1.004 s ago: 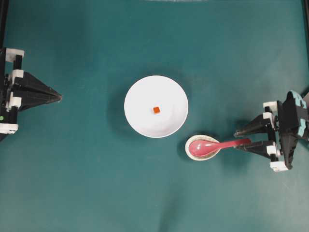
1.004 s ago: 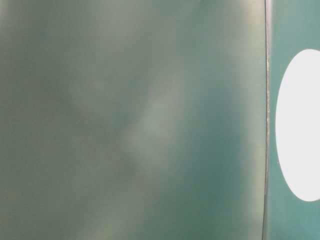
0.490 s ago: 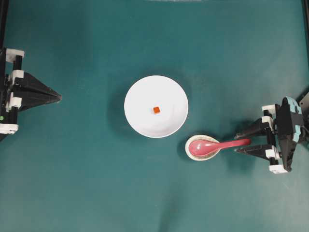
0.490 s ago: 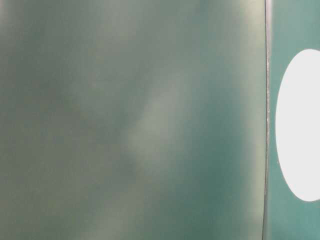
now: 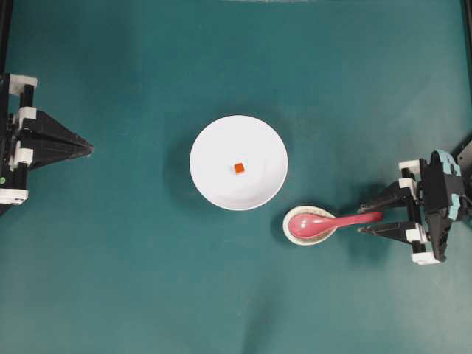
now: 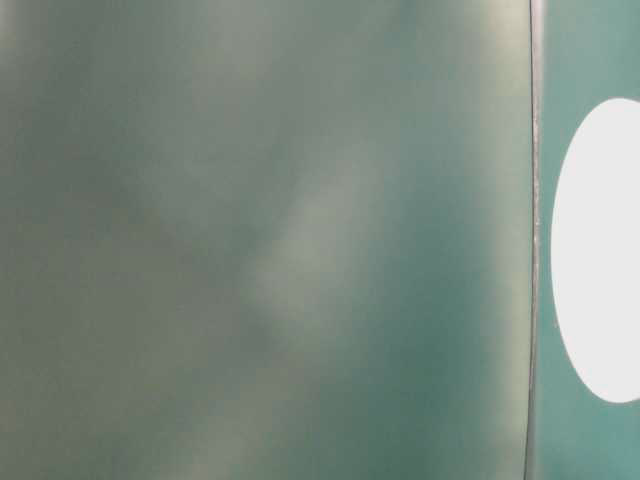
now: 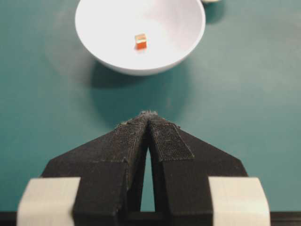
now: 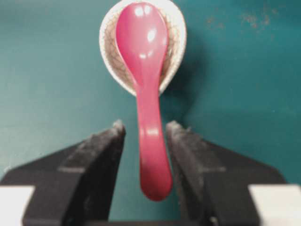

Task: Grip the spoon and scoop the red block from the bowl with right arm.
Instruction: 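Close the right gripper on the pink spoon handle end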

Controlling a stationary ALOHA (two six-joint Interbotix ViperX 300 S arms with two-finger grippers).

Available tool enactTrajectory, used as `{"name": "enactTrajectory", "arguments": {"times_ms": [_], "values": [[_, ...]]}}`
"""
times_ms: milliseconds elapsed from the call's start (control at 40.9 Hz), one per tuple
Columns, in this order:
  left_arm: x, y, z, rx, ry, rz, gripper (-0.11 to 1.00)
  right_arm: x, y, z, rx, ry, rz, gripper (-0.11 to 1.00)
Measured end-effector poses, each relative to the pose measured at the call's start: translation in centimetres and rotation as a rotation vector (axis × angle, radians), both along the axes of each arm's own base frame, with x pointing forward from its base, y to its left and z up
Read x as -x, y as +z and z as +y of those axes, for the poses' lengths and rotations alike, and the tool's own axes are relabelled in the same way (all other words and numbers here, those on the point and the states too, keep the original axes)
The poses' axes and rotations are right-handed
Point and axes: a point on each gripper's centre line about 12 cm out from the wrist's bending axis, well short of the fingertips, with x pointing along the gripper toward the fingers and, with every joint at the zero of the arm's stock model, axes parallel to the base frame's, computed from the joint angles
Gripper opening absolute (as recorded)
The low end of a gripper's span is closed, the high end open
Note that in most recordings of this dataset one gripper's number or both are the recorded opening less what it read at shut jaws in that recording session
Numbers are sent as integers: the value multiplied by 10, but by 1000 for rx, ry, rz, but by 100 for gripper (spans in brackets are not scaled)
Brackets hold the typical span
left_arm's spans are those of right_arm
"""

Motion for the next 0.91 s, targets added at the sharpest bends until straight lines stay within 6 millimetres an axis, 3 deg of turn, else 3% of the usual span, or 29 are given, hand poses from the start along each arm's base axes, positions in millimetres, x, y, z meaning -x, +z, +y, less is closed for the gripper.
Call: {"name": "enactTrajectory", "arguments": {"times_ms": [906], "values": [[0,0,1,1,8,1,0,-3,-8,-1,41,-7,-15,48]]}}
